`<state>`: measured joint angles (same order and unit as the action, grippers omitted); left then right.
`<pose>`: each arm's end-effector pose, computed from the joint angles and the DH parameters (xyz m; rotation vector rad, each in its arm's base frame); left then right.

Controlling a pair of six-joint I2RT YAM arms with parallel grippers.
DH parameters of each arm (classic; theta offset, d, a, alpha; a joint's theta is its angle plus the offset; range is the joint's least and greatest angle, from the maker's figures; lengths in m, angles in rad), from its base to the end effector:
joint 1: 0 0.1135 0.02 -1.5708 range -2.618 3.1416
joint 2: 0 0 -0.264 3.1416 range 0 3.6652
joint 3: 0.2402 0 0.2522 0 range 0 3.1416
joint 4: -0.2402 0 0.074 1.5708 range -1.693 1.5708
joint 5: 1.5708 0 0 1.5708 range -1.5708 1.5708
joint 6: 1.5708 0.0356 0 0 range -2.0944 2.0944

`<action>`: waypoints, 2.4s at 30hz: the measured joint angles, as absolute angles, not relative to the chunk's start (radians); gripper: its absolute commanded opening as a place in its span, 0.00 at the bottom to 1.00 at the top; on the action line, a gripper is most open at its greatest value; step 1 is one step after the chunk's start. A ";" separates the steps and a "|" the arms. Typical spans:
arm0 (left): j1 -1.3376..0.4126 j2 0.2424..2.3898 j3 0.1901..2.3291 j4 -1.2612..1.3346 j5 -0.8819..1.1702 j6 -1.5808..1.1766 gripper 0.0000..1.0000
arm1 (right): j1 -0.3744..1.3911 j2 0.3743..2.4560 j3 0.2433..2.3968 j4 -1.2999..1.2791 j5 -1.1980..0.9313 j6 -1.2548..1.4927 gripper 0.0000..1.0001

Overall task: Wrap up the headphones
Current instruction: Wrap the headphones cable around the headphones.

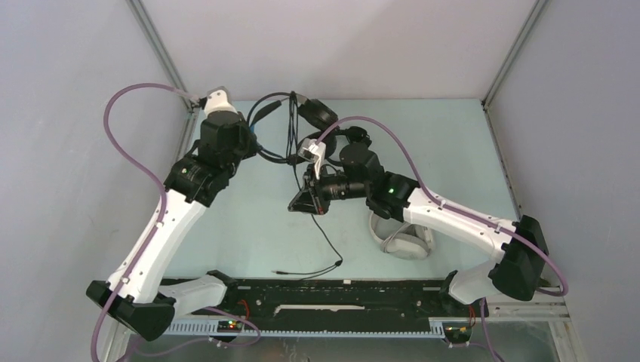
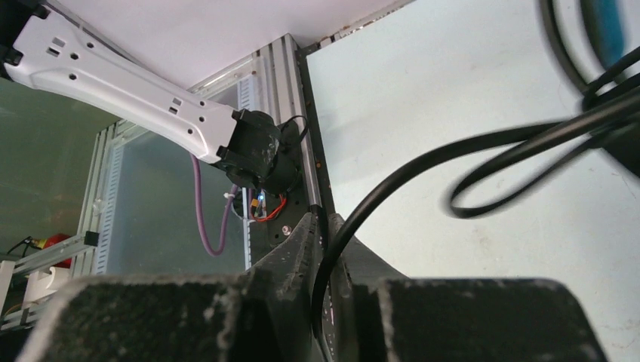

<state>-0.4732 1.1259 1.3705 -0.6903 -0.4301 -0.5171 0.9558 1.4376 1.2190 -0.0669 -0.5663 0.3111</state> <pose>0.2075 -0.0896 0.4235 -0.3130 1.9545 -0.2106 0.1788 0.2862 0.3513 -1.0515 1.7669 1.3614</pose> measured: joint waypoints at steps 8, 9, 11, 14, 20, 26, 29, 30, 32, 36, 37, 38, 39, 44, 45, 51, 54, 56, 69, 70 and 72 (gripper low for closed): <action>-0.377 1.116 1.321 -0.586 -0.332 -0.645 0.00 | 1.027 1.440 1.219 -0.074 -0.468 0.304 0.05; -0.366 1.115 1.316 -0.579 -0.322 -0.659 0.00 | 1.035 1.441 1.219 -0.074 -0.457 0.302 0.05; -0.348 1.114 1.308 -0.561 -0.304 -0.685 0.00 | 1.050 1.444 1.219 -0.073 -0.423 0.300 0.04; -0.329 1.114 1.304 -0.538 -0.283 -0.717 0.00 | 1.060 1.446 1.209 -0.047 -0.378 0.305 0.04; -0.280 1.096 1.284 -0.477 -0.231 -0.782 0.00 | 1.060 1.446 1.101 0.066 -0.318 0.346 0.04; -0.252 1.077 1.258 -0.421 -0.178 -0.850 0.00 | 1.061 1.463 1.042 0.112 -0.309 0.387 0.02; -0.243 1.073 1.256 -0.411 -0.155 -0.876 0.00 | 1.061 1.472 1.021 0.143 -0.303 0.405 0.01; -0.240 1.071 1.256 -0.406 -0.146 -0.883 0.00 | 1.059 1.472 1.011 0.153 -0.299 0.412 0.01; -0.235 1.065 1.256 -0.402 -0.133 -0.895 0.00 | 1.053 1.473 0.989 0.166 -0.294 0.421 0.01; -0.213 1.048 1.256 -0.387 -0.094 -0.920 0.00 | 1.031 1.473 0.948 0.186 -0.284 0.441 0.00; -0.206 1.045 1.256 -0.382 -0.082 -0.927 0.00 | 1.024 1.473 0.937 0.193 -0.283 0.446 0.00; -0.200 1.043 1.256 -0.376 -0.069 -0.936 0.00 | 1.015 1.473 0.926 0.201 -0.283 0.451 0.00; -0.195 1.041 1.256 -0.373 -0.058 -0.943 0.00 | 1.008 1.473 0.916 0.207 -0.283 0.457 0.00; -0.186 1.033 1.256 -0.363 0.014 -0.968 0.00 | 0.969 1.480 0.882 0.240 -0.286 0.477 0.00; -0.186 1.033 1.256 -0.361 0.026 -0.969 0.00 | 0.962 1.482 0.880 0.244 -0.289 0.480 0.00; -0.178 1.033 1.256 -0.354 0.155 -0.968 0.00 | 0.900 1.488 0.871 0.266 -0.303 0.482 0.06; -0.178 1.029 1.256 -0.360 0.196 -0.968 0.00 | 0.875 1.488 0.846 0.298 -0.312 0.463 0.11; -0.178 1.019 1.256 -0.369 0.210 -0.964 0.00 | 0.870 1.494 0.826 0.331 -0.327 0.445 0.14; -0.177 0.993 1.291 -0.428 0.215 -0.936 0.00 | 0.969 1.671 0.754 0.546 -0.422 0.384 0.16; -0.176 0.993 1.294 -0.430 0.214 -0.934 0.00 | 0.976 1.679 0.748 0.559 -0.422 0.384 0.17; -0.176 0.995 1.301 -0.438 0.212 -0.926 0.00 | 0.987 1.686 0.735 0.578 -0.421 0.384 0.16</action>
